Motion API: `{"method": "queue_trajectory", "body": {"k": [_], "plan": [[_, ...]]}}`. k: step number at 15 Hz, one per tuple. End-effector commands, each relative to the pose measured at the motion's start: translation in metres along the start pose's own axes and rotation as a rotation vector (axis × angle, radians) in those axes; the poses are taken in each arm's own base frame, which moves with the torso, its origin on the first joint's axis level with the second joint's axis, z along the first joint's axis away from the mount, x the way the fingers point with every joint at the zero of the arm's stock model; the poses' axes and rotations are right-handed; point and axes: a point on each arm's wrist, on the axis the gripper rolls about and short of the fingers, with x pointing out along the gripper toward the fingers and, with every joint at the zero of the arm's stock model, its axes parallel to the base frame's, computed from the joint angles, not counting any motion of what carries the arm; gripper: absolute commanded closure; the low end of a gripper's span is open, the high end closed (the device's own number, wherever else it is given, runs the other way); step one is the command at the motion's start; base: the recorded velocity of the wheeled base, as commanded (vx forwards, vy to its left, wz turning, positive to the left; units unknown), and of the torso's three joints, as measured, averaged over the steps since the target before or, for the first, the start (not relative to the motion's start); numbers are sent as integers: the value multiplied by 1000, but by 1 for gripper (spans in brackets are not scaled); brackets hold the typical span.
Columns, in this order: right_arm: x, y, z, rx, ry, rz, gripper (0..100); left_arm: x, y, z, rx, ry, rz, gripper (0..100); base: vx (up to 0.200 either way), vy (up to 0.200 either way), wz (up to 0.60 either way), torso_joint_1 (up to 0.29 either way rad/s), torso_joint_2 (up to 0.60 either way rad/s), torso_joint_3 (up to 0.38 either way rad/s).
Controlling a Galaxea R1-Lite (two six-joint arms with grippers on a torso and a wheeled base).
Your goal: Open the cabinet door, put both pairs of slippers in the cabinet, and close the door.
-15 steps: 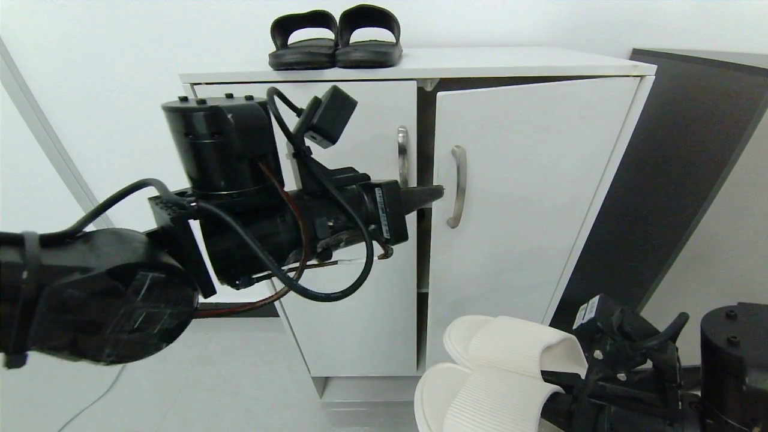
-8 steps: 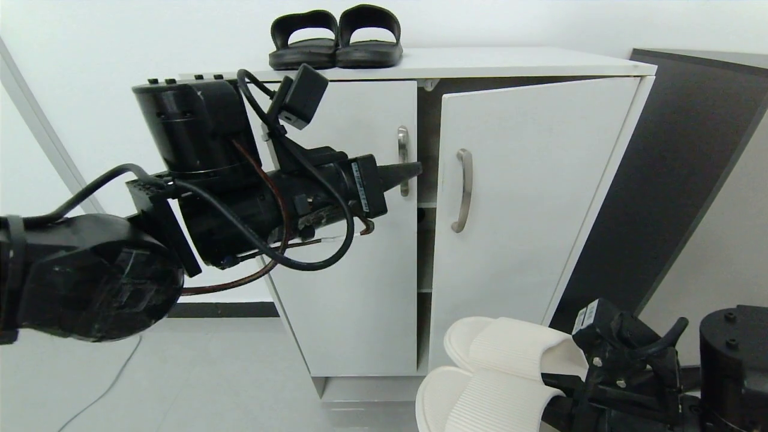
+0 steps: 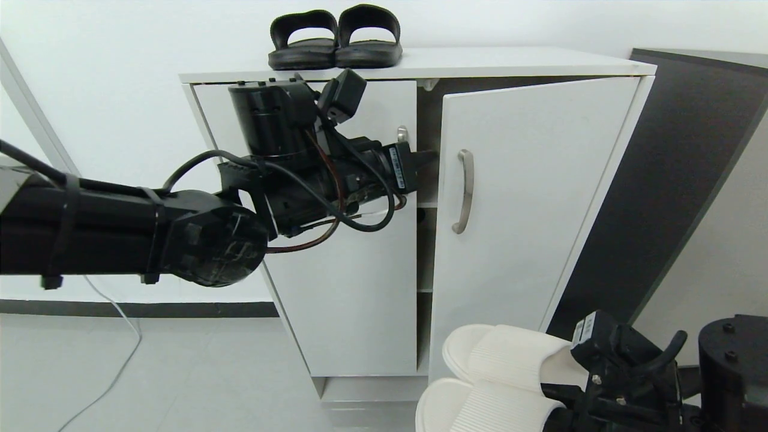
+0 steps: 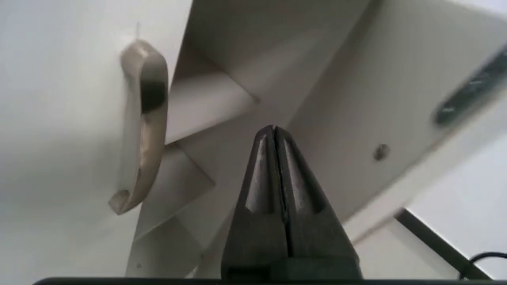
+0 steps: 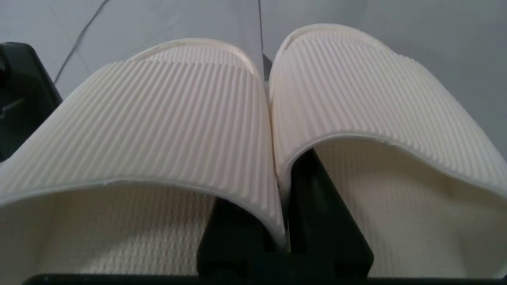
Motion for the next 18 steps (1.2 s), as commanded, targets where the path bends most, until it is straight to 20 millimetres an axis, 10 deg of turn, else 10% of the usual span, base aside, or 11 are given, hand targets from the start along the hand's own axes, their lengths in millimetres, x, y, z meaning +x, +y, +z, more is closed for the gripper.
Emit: {"method": "queue_trajectory", "body": {"k": [1,5,10,14,16,18], "plan": [[1,2,-1,-3,6,7,100,10,6,-8,-8,17,5,100,0,0,0,0,0,0],[1,5,-3,-8,16,23,100,9,-7,-12,-26,43,-21,100,-150,0,0,-1,1,-1],[-3,14,-8,-26,25,62,100,2,-68,-26,-30,87,-155,100,-200,0,0,0,4,0],[-6,16,-5,-24,7,68,100,0,-60,-24,-25,63,-138,100,-150,0,0,-3,2,3],[3,1,1,14,0,-4,100,-23,-44,-9,-6,34,-72,100,0,0,0,0,0,0],[20,-25,17,110,-31,-188,100,-88,-34,15,55,-35,88,100,0,0,0,0,0,0]]}}
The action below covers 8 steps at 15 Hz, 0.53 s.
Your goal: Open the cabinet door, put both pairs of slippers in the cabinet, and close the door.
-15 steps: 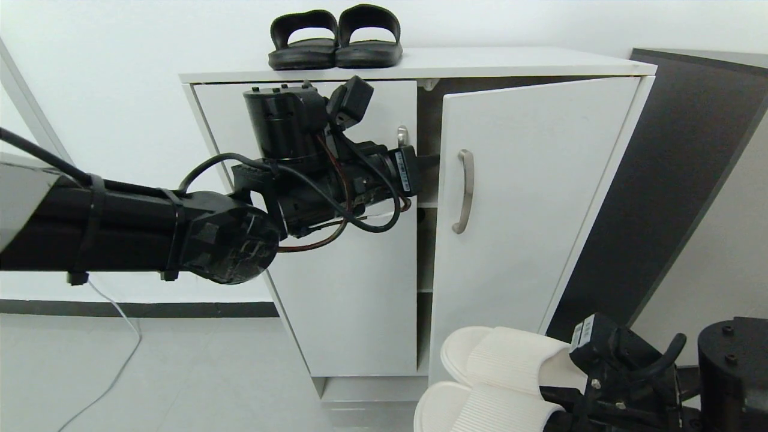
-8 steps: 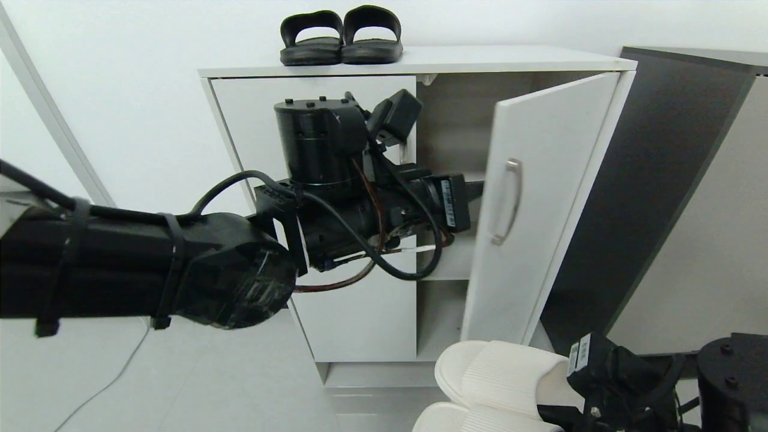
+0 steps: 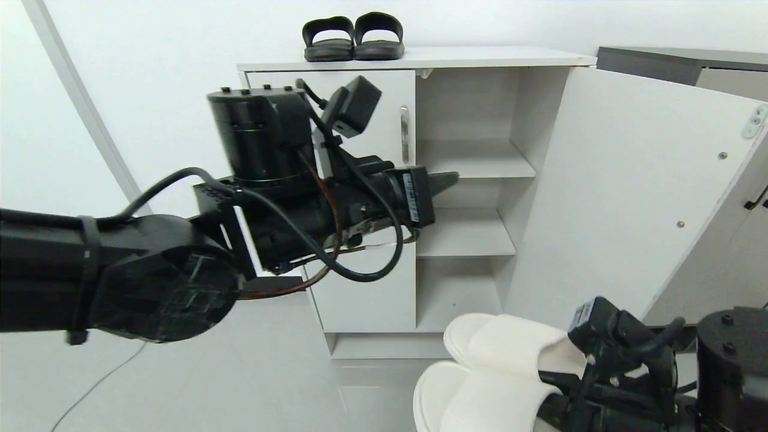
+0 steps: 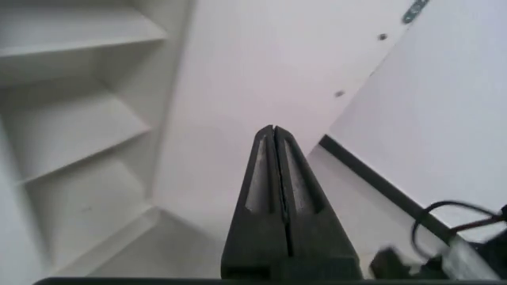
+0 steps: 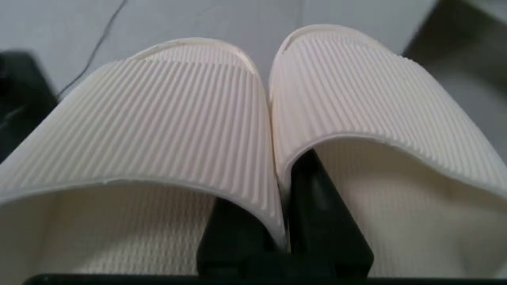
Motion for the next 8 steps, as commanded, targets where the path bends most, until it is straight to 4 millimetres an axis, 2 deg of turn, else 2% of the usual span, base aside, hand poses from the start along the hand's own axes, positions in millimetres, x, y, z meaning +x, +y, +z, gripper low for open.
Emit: {"method": "queue_trajectory", "body": {"k": [1,2,3,4,5,6,7,8], "plan": [[29,-22,15,104,-22,-218,100,-101,0,29,72,-98,231,100,0,0,0,0,0,0],[37,-25,20,135,-37,-281,100,-130,-6,29,79,-98,311,100,0,0,0,0,0,0],[55,-33,27,169,-54,-401,100,-190,-17,15,74,-64,488,100,0,0,0,0,0,0],[62,-37,28,171,-55,-452,100,-215,-23,4,70,-46,553,100,0,0,0,0,0,0],[76,-44,27,181,-51,-552,100,-267,-42,-20,79,-59,668,100,0,0,0,0,0,0],[85,-49,25,189,-50,-600,100,-303,-58,-38,117,-78,747,100,0,0,0,0,0,0],[90,-50,27,192,-64,-612,100,-328,-70,-55,119,-95,852,100,0,0,0,0,0,0],[93,-52,25,193,-64,-618,100,-344,-79,-75,112,-104,955,100,0,0,0,0,0,0]]}}
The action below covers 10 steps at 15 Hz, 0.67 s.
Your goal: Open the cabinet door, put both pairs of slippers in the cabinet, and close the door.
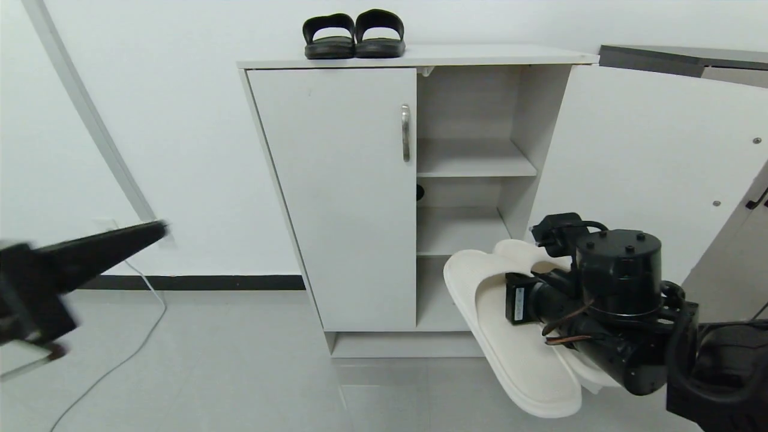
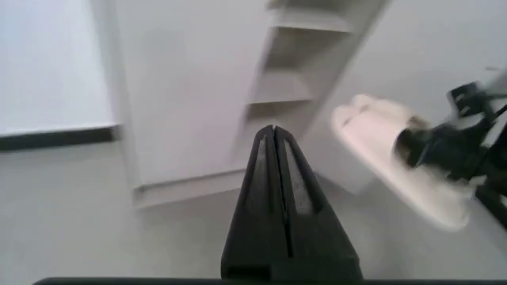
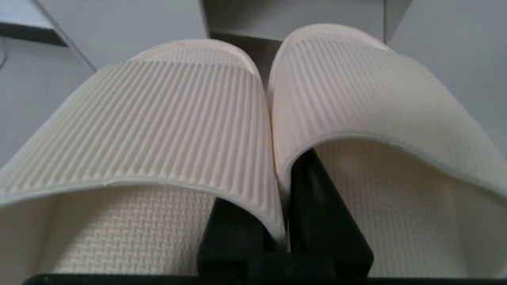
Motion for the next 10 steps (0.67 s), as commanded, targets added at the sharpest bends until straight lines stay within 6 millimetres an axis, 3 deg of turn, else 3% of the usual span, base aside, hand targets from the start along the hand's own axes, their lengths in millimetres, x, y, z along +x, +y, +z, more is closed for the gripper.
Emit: {"method": "queue_trajectory", "body": {"k": [1,3,5,7,10], "plan": [[19,4,-12,-14,30,-24,100,-132,16,-94,23,-94,447,100,0,0,0,0,0,0],[19,3,-14,-18,31,-47,100,-140,10,-133,112,-110,633,100,0,0,0,0,0,0],[21,4,-17,-25,36,-62,100,-129,22,-155,88,-55,736,100,0,0,0,0,0,0],[21,4,-19,-28,43,-62,100,-110,36,-191,88,-10,738,100,0,0,0,0,0,0],[22,4,-22,-33,52,-64,100,-109,36,-194,135,-139,535,100,0,0,0,0,0,0]]}}
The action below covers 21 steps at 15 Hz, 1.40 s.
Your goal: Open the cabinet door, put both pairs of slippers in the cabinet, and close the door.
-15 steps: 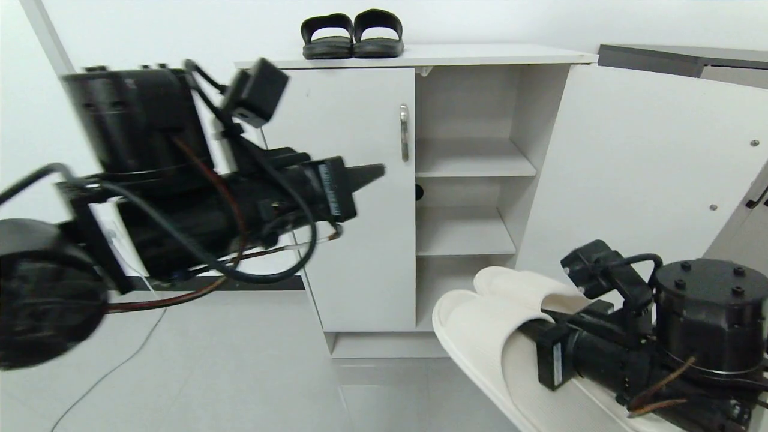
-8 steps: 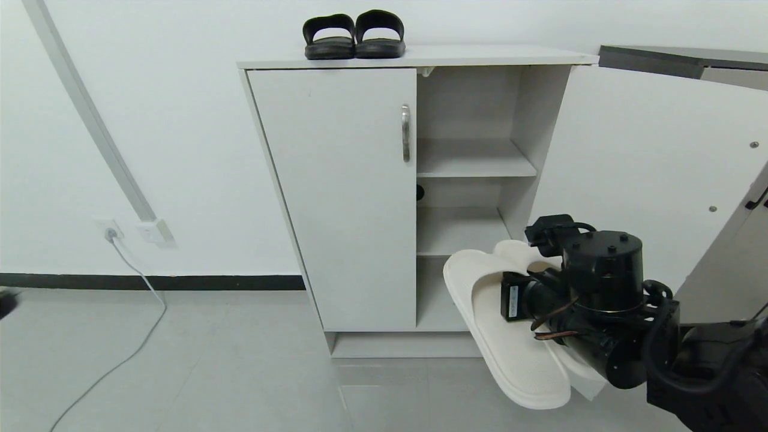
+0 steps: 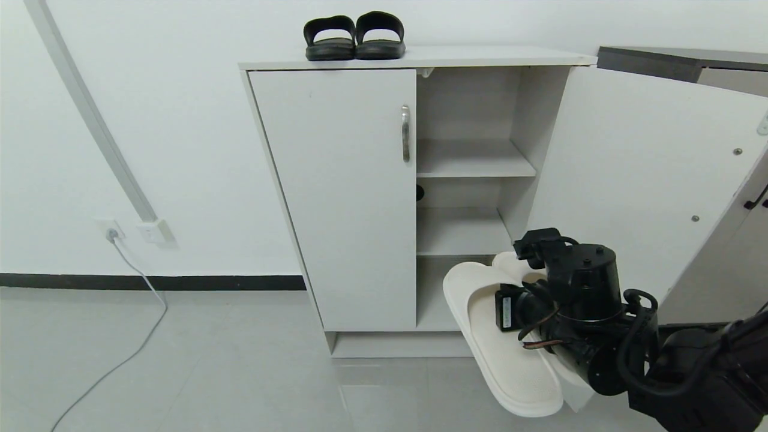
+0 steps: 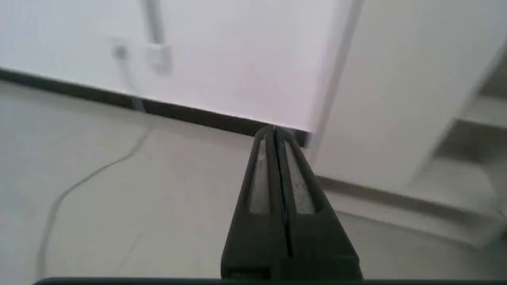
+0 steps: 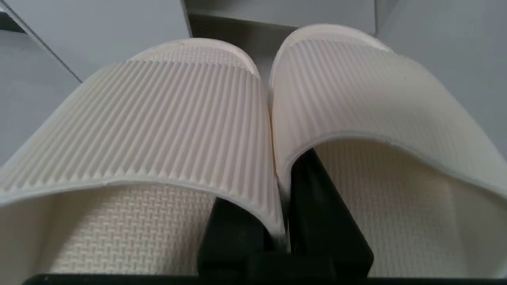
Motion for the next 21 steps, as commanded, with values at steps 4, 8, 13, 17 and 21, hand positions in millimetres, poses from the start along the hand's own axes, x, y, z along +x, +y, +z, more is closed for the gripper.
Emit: {"method": "queue_trajectory", "body": {"k": [4,8,13,17,21], "plan": [[0,9,-6,2,-29,29,100,-3,-2,-18,80,-26,-240,100,0,0,0,0,0,0],[17,21,-1,19,-66,-52,100,-3,-2,-18,70,-23,-245,100,0,0,0,0,0,0],[64,48,-1,41,-114,-192,100,-3,-3,-18,67,-22,-247,100,0,0,0,0,0,0],[81,57,-8,41,-117,-225,100,-3,-3,-18,67,-22,-247,100,0,-200,0,4,4,2],[85,58,-15,35,-107,-227,100,-3,-3,-18,65,-22,-247,100,0,-100,0,-1,1,0]]}}
